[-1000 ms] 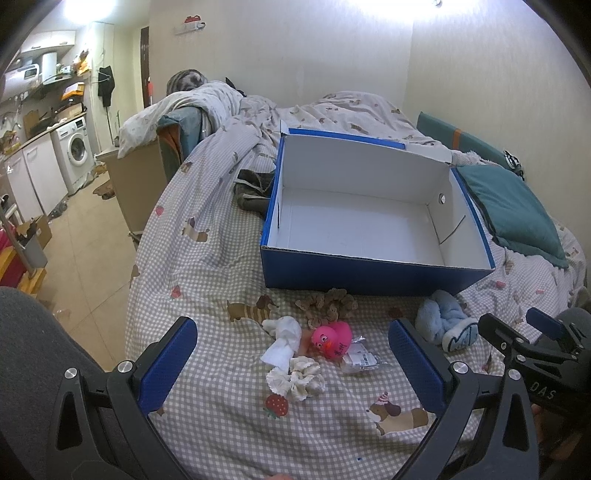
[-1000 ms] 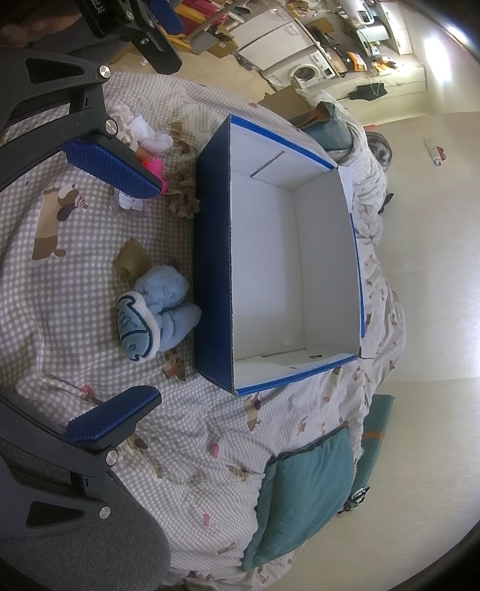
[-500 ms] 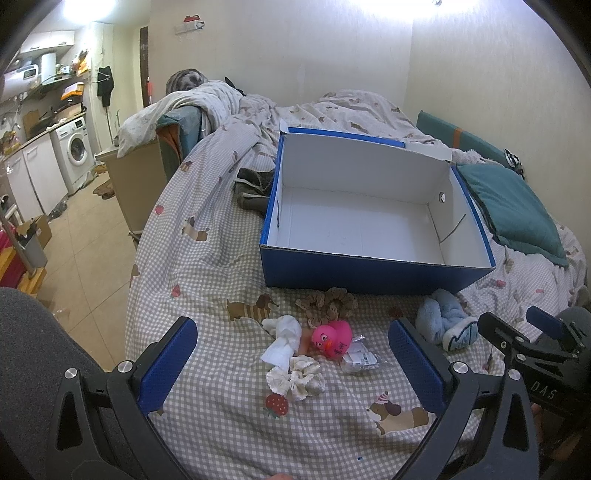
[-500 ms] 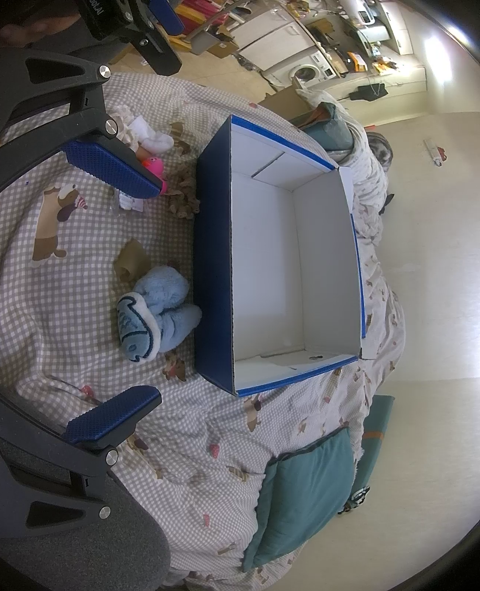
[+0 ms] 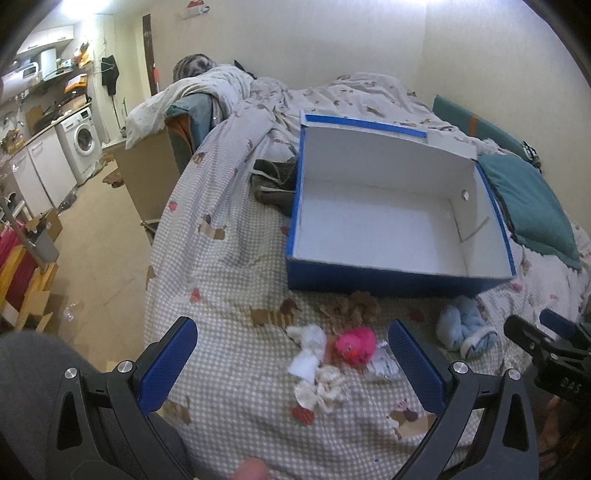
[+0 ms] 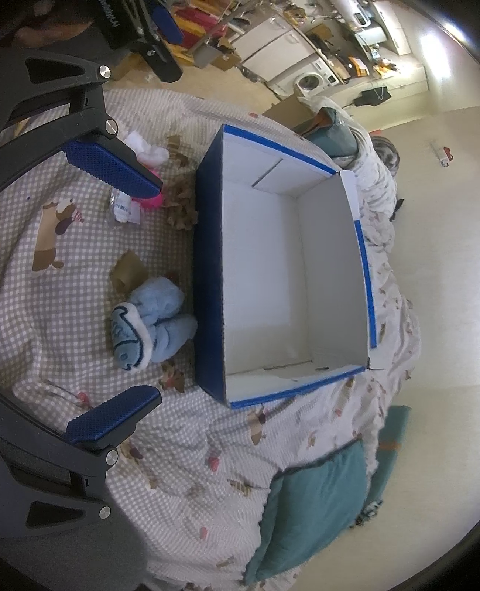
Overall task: Organize soft objects
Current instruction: 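Lower the left tool and grasp the white plush bunny, then grasp the light-blue plush toy with the right tool while the left holds the bunny, then carry both plush toys over the box and open the left tool, then open the right tool to drop the light-blue toy into the box, then withdraw both tools and grasp the cream scrunchie with the left tool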
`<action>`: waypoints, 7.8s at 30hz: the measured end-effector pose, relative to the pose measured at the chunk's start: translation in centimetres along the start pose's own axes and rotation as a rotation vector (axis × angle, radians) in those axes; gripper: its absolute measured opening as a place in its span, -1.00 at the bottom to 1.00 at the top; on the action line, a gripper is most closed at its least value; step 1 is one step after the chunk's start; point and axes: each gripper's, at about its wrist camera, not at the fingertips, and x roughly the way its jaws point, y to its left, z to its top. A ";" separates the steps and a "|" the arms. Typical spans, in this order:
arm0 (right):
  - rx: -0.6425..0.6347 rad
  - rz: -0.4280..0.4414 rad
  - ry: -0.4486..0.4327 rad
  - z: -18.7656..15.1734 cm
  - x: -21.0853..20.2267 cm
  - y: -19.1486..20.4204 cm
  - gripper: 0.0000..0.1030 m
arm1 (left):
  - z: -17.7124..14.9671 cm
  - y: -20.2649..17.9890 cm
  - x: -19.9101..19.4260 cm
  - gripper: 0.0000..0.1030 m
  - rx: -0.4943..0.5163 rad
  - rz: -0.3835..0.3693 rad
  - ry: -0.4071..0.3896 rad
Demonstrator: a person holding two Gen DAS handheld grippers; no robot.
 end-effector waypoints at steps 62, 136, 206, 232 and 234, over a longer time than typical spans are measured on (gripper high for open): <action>0.045 -0.047 0.422 0.9 16.6 -2.9 0.73 | 0.3 1.9 11.4 -0.56 -0.046 -0.093 0.402; -0.044 0.119 0.116 10.3 14.6 -0.8 -0.54 | 8.4 -3.9 15.9 -0.55 -0.015 -0.200 0.148; 0.013 0.108 -0.037 11.1 8.4 -2.1 0.96 | 8.8 0.0 9.8 0.27 -0.083 -0.105 0.090; -0.004 0.126 0.045 4.7 5.5 -2.0 0.95 | 2.2 1.8 5.8 0.27 -0.078 -0.018 0.126; -0.006 0.116 0.045 4.5 5.5 -2.3 0.95 | 1.7 2.2 6.0 0.27 -0.077 -0.011 0.133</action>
